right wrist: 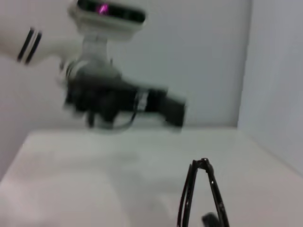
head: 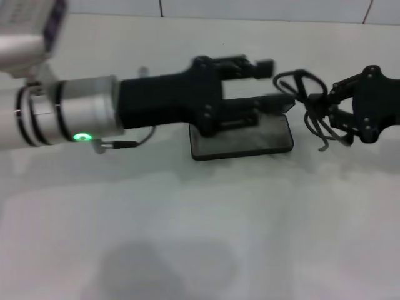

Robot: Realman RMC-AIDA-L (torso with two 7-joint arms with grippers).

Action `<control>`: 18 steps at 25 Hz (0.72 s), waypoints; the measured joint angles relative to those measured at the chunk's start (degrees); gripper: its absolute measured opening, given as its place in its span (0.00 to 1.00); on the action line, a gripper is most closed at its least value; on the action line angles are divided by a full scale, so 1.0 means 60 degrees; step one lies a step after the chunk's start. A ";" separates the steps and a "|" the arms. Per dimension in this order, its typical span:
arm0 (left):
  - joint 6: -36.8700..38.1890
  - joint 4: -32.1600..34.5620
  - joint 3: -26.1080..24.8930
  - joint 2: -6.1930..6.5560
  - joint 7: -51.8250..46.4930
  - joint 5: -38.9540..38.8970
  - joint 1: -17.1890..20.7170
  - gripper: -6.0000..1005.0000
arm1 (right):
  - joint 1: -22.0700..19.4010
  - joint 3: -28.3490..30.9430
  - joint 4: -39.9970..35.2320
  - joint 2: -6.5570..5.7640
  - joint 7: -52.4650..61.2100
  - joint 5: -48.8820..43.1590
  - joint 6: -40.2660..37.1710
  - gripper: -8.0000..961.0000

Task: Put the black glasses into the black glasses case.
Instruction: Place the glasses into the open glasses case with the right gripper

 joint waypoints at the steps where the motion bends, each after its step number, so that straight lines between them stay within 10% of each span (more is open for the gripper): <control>1: 0.0018 0.0050 -0.0239 -0.0007 0.0021 0.0001 0.0167 0.61 | 0.0002 -0.0190 -0.0348 0.0073 0.0084 -0.0239 0.0052 0.12; 18: -0.0189 -0.0009 -0.1778 -0.0069 0.0376 0.0005 0.0940 0.60 | -0.1022 -0.6087 -0.3132 0.0157 0.1609 -0.0970 0.4924 0.12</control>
